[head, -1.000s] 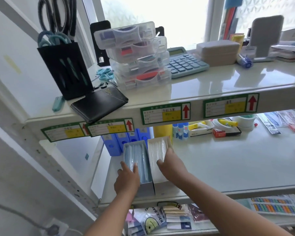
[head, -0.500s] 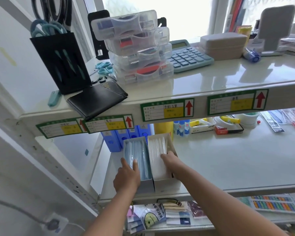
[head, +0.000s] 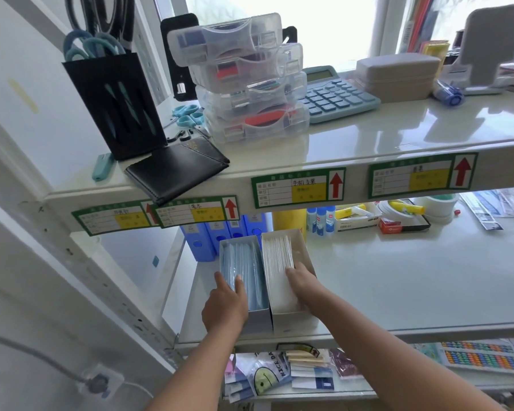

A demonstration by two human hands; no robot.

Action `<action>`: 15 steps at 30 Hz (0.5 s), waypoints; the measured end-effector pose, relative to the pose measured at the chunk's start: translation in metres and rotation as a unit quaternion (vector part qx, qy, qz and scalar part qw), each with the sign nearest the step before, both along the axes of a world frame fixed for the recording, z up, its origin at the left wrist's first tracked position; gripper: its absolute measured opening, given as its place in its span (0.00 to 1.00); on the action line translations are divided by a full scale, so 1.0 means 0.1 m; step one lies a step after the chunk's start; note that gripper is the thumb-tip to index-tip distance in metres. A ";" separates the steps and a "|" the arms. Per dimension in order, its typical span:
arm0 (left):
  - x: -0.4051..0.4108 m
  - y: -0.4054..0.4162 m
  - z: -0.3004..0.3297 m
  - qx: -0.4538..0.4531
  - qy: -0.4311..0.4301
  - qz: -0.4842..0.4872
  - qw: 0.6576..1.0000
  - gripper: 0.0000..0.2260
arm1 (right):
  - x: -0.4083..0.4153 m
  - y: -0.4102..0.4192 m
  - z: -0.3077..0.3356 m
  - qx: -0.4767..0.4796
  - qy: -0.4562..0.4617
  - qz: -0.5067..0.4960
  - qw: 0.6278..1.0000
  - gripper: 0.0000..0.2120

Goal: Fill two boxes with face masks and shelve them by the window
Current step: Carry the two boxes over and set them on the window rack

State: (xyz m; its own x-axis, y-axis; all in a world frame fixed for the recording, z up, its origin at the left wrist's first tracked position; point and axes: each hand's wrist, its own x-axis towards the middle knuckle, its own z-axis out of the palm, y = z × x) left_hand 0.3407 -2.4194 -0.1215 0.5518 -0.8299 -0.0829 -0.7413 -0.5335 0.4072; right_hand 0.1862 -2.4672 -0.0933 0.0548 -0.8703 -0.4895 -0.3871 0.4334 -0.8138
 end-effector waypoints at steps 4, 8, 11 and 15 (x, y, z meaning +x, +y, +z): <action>0.00 0.00 0.00 -0.005 0.000 0.000 1.000 0.28 | 0.00 -0.01 0.02 0.004 0.019 -0.003 1.000 0.21; 0.00 0.00 -0.02 -0.003 -0.004 0.000 1.000 0.28 | 0.03 -0.03 0.04 -0.001 0.048 -0.007 0.999 0.23; -0.01 0.00 -0.01 -0.002 -0.005 -0.003 1.000 0.28 | 0.05 -0.04 0.04 -0.022 0.088 0.016 0.996 0.21; -0.01 0.01 0.00 -0.003 -0.010 -0.001 1.000 0.27 | 0.03 -0.07 0.06 -0.020 0.105 0.040 0.993 0.19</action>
